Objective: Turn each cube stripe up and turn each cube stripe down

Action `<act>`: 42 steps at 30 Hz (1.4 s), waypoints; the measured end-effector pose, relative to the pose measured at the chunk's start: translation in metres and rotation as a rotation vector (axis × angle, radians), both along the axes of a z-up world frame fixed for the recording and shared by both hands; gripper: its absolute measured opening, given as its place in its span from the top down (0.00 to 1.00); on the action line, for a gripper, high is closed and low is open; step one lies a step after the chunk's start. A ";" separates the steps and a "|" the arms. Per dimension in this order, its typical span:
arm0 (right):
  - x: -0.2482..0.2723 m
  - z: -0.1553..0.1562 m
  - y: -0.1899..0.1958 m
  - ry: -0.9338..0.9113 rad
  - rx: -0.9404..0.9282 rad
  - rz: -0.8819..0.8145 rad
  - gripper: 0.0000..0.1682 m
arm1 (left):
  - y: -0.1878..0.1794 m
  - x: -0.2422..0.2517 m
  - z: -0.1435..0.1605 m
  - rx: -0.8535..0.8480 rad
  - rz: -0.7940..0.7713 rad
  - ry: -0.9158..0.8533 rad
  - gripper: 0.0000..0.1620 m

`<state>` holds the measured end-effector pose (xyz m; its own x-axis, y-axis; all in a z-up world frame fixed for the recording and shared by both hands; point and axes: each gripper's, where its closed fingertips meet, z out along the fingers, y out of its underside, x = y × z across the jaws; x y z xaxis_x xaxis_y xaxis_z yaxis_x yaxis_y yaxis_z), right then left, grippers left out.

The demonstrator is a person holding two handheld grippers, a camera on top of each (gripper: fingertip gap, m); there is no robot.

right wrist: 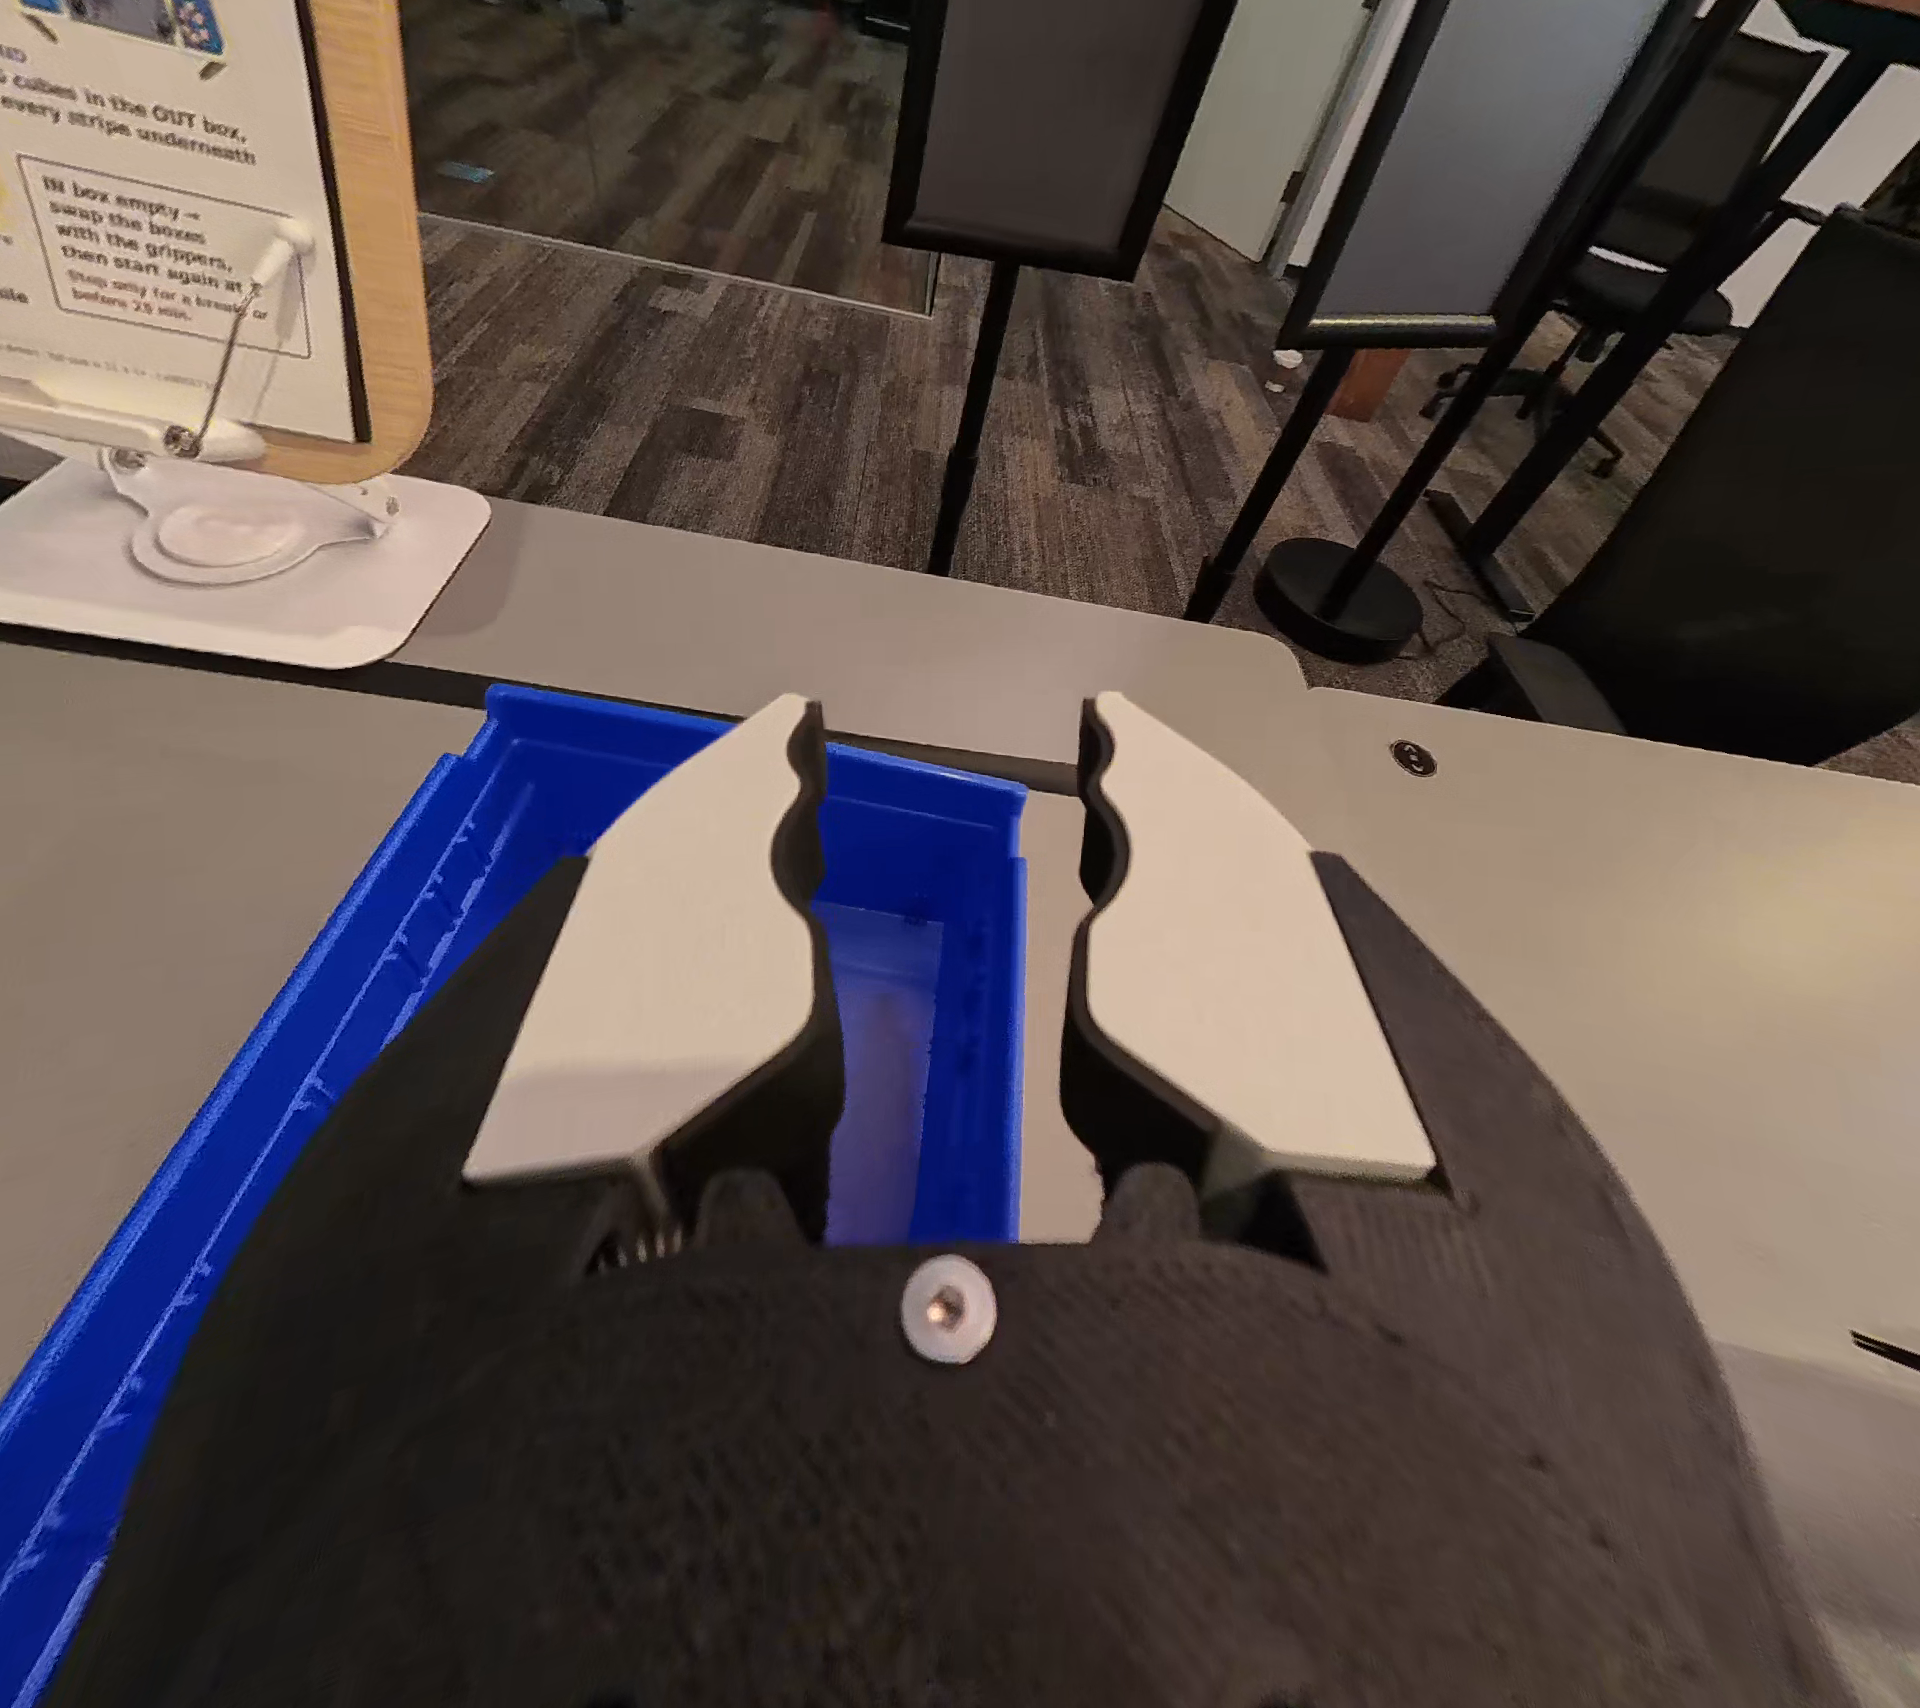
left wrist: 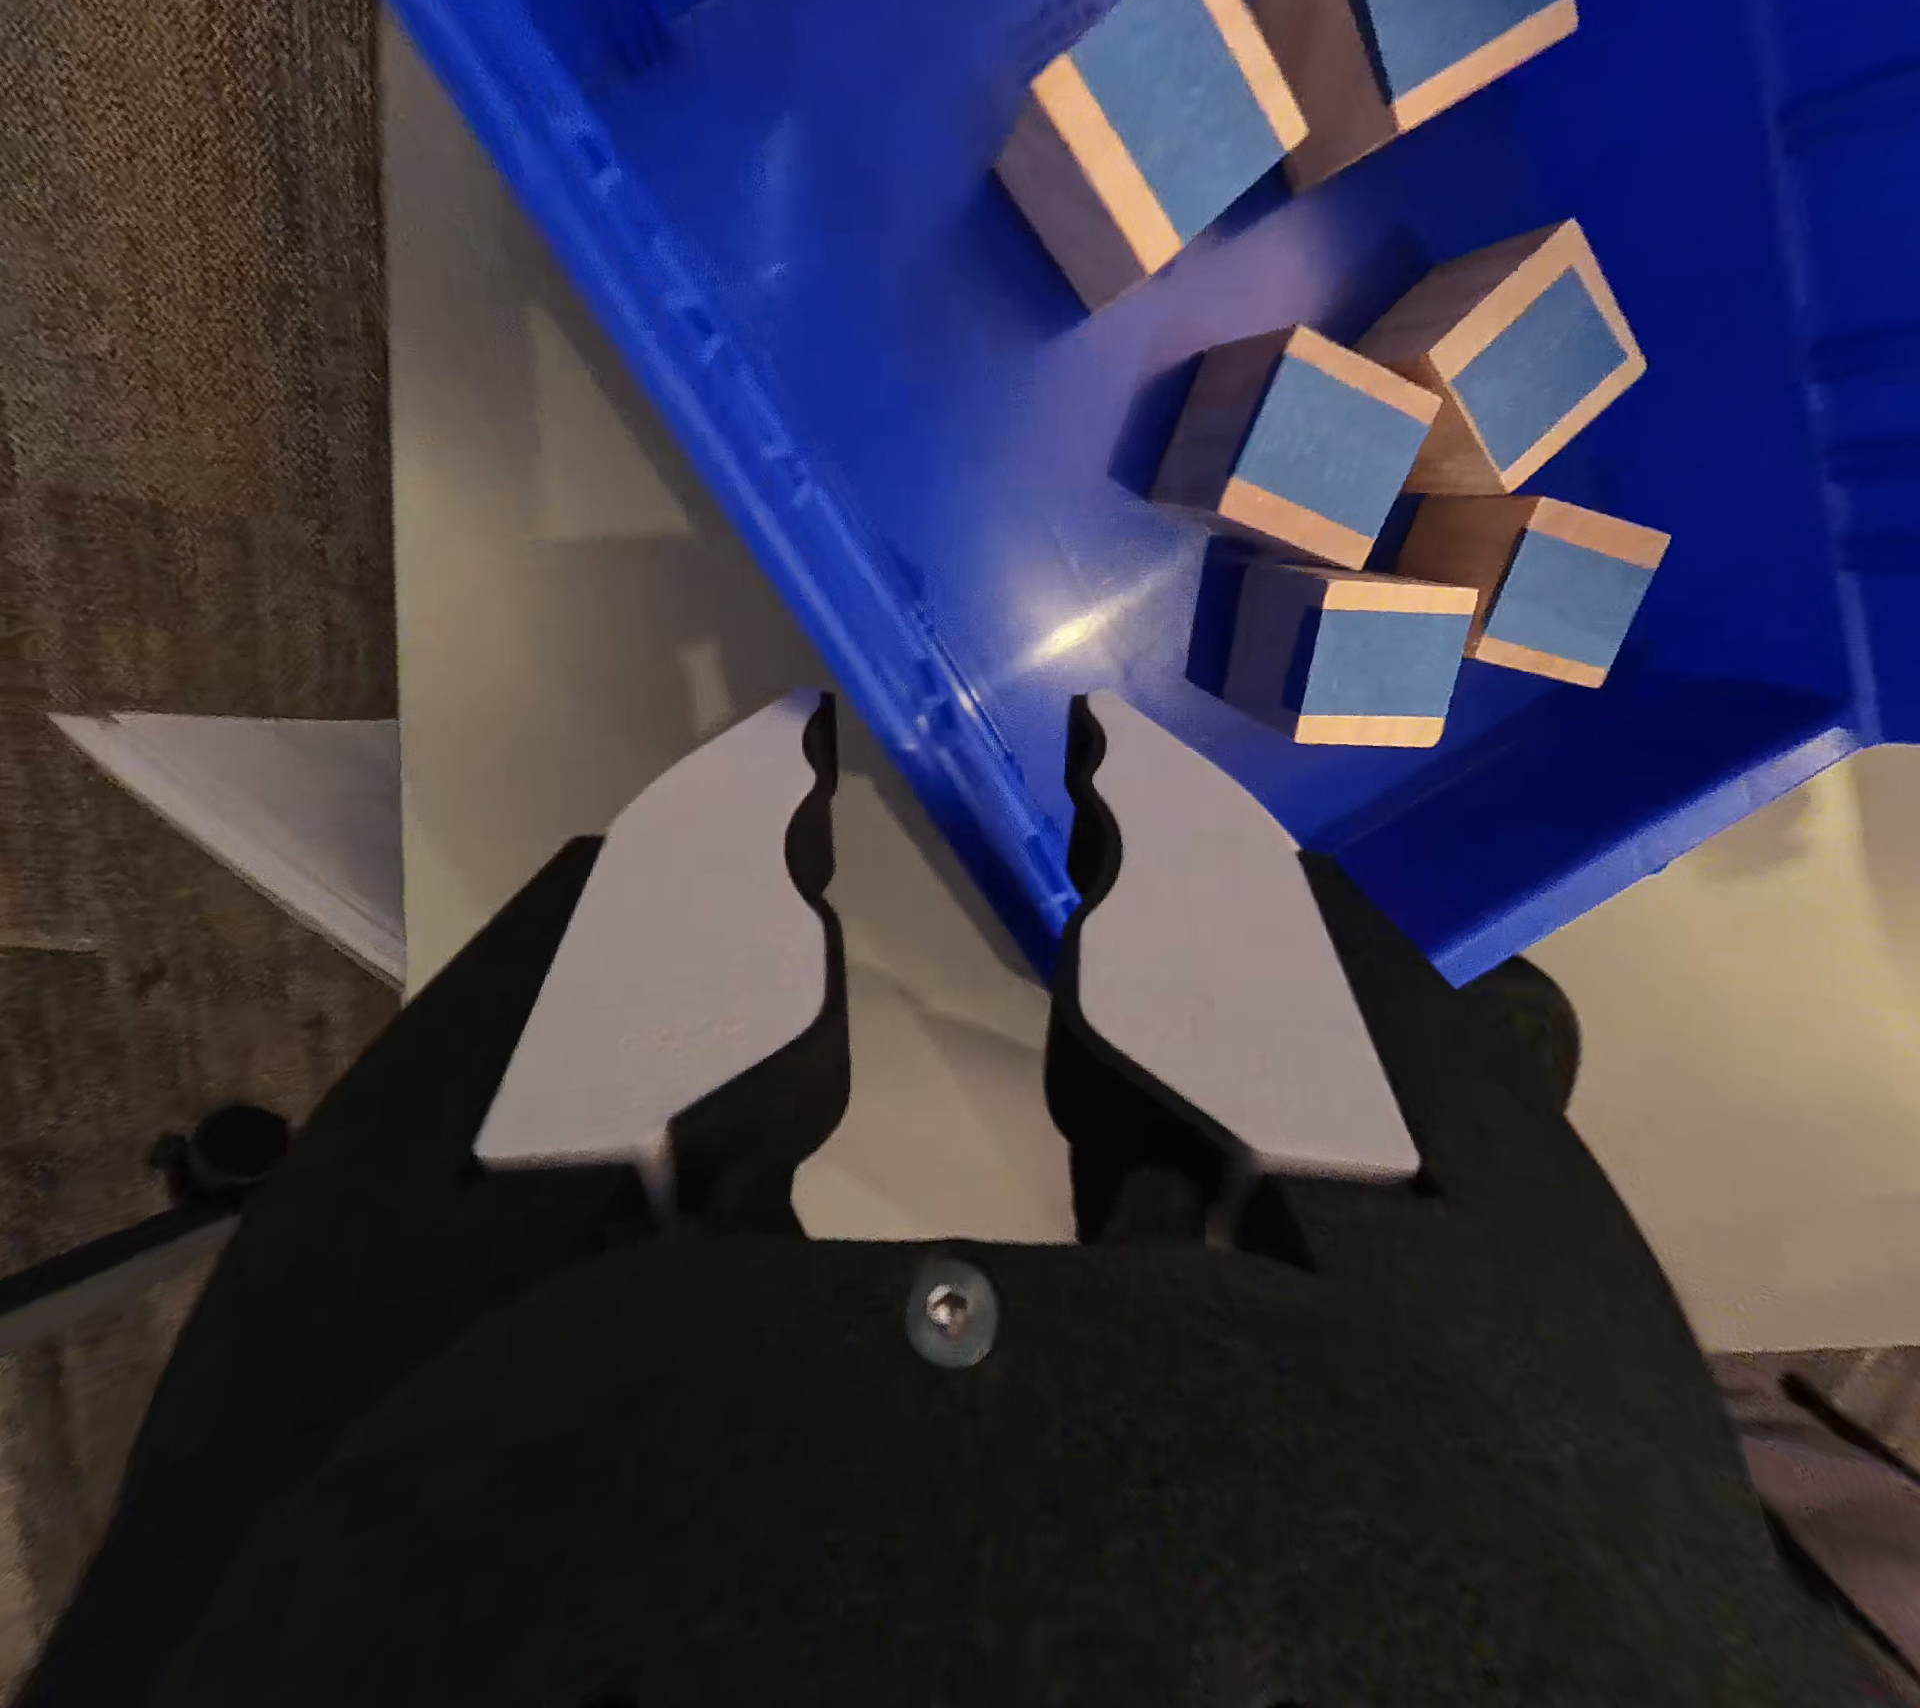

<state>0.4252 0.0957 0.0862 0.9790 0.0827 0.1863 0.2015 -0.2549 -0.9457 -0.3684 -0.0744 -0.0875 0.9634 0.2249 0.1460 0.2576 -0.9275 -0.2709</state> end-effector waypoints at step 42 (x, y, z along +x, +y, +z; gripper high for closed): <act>-0.077 -0.078 0.025 -0.383 -0.273 0.181 0.71 | 0.093 0.066 -0.012 0.088 -0.281 0.075 0.95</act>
